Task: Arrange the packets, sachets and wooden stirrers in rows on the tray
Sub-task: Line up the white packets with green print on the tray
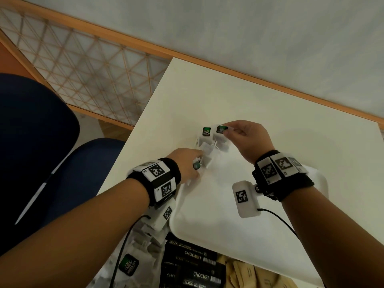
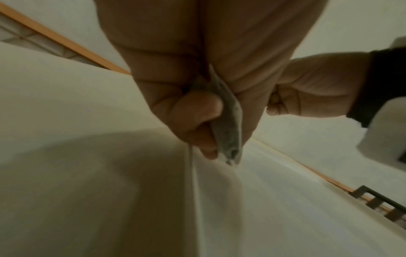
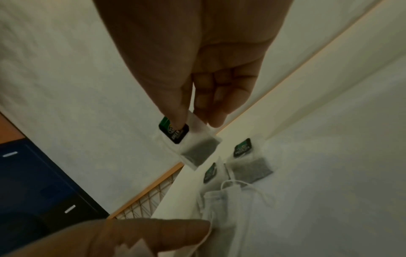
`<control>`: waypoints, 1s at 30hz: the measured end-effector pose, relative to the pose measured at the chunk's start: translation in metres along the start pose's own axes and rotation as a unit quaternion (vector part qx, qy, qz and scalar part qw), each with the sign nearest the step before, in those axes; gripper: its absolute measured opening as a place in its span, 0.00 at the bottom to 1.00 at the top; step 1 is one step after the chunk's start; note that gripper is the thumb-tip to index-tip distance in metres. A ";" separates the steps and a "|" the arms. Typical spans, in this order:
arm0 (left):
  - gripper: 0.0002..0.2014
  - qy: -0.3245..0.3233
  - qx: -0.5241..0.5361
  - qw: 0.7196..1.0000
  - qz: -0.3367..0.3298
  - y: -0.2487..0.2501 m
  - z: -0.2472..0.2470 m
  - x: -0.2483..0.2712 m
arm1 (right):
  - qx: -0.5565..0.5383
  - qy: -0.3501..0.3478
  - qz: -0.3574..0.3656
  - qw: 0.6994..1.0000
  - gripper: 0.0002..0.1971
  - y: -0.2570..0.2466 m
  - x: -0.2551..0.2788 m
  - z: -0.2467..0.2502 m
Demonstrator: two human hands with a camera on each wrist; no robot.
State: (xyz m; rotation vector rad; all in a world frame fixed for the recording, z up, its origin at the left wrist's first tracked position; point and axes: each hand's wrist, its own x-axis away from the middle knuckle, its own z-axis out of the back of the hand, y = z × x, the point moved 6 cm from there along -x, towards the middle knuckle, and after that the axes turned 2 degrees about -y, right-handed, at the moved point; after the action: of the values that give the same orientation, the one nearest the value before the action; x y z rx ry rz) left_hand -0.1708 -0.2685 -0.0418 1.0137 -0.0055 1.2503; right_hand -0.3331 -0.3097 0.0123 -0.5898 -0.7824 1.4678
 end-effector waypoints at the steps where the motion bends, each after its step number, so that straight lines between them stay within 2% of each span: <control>1: 0.28 -0.018 -0.031 0.999 -0.001 0.001 -0.003 0.000 | 0.009 -0.010 -0.007 1.000 0.06 0.003 -0.001 -0.002; 4: 0.27 -0.055 -0.091 0.994 -0.006 0.005 -0.010 0.005 | 0.014 -0.025 -0.021 0.999 0.06 0.008 -0.004 -0.008; 7: 0.24 -0.084 -0.107 0.991 -0.011 0.006 -0.015 0.010 | 0.004 -0.032 -0.034 0.999 0.05 0.009 -0.009 -0.017; 10: 0.22 -0.090 -0.070 0.993 -0.004 0.001 -0.016 0.014 | 0.006 -0.053 -0.047 0.997 0.08 0.011 -0.015 -0.032; 14: 0.21 -0.063 0.001 0.998 0.011 -0.010 -0.007 0.017 | 0.032 -0.080 -0.070 0.994 0.10 0.018 -0.023 -0.047; 19: 0.25 -0.038 0.048 0.998 0.026 -0.015 0.006 0.016 | 0.049 -0.030 -0.068 0.996 0.10 0.018 -0.023 -0.036; 22: 0.27 -0.032 0.074 0.996 0.032 -0.015 0.007 0.013 | 0.113 -0.001 -0.046 0.993 0.08 0.015 -0.008 -0.022; 24: 0.25 -0.027 0.086 0.995 0.031 -0.014 0.007 0.012 | 0.178 -0.054 -0.047 0.981 0.06 0.018 0.007 -0.025; 27: 0.24 -0.024 0.095 0.995 0.036 -0.013 0.005 0.012 | 0.251 -0.156 -0.097 0.950 0.16 0.033 0.032 -0.042; 30: 0.23 -0.020 0.093 0.995 0.042 -0.011 0.002 0.014 | 0.258 -0.177 -0.099 0.945 0.18 0.037 0.043 -0.055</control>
State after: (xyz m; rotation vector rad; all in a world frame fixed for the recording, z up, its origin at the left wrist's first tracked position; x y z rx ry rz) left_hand -0.1558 -0.2589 -0.0405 1.2107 0.0385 1.3247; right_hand -0.3170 -0.2587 -0.0469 0.1534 -0.6669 1.5288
